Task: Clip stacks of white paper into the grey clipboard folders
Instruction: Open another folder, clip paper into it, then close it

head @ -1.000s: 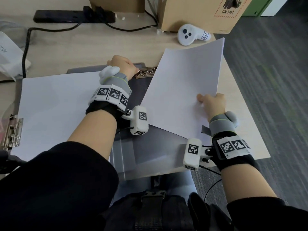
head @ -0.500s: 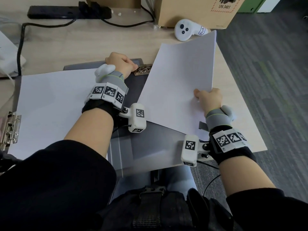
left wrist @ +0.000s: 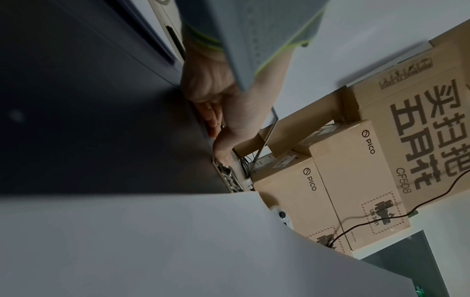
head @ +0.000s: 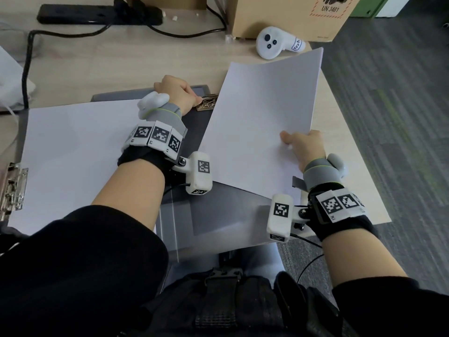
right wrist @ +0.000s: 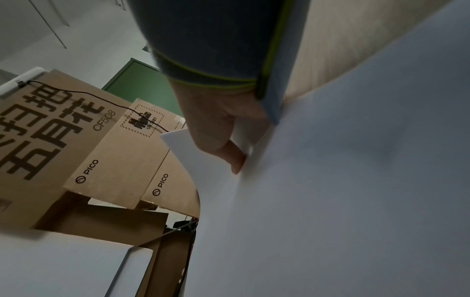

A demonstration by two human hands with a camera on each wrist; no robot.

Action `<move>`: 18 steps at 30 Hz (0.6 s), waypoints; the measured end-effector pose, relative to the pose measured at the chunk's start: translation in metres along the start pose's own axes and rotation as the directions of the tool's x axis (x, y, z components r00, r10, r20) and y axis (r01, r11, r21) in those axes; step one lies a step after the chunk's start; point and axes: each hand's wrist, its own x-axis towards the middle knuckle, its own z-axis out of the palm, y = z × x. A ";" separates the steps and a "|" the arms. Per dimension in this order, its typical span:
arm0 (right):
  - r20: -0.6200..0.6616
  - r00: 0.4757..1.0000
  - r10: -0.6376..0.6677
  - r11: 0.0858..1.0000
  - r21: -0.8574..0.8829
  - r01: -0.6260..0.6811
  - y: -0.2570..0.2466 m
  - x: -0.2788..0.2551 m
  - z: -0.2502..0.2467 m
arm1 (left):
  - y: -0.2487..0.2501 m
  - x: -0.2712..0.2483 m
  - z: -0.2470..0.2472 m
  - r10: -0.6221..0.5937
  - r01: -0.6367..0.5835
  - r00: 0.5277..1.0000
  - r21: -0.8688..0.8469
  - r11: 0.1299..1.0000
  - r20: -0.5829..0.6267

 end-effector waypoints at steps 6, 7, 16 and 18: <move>-0.016 1.000 0.008 1.000 -0.020 -0.008 0.000 -0.003 0.000 | 0.001 -0.004 -0.004 -0.005 0.005 1.000 -0.005 1.000 0.030; -0.018 1.000 0.009 1.000 -0.018 -0.009 0.000 -0.003 0.000 | 0.002 -0.004 -0.005 -0.007 0.008 0.999 -0.022 1.000 0.036; 0.015 0.998 0.062 0.998 0.005 -0.062 -0.006 -0.005 -0.006 | 0.046 -0.004 -0.027 0.194 -0.166 0.969 -0.182 0.969 0.152; 0.043 0.996 0.073 0.997 -0.004 -0.073 -0.008 -0.005 -0.008 | 0.059 -0.013 -0.027 0.269 -0.211 0.919 -0.218 0.953 0.287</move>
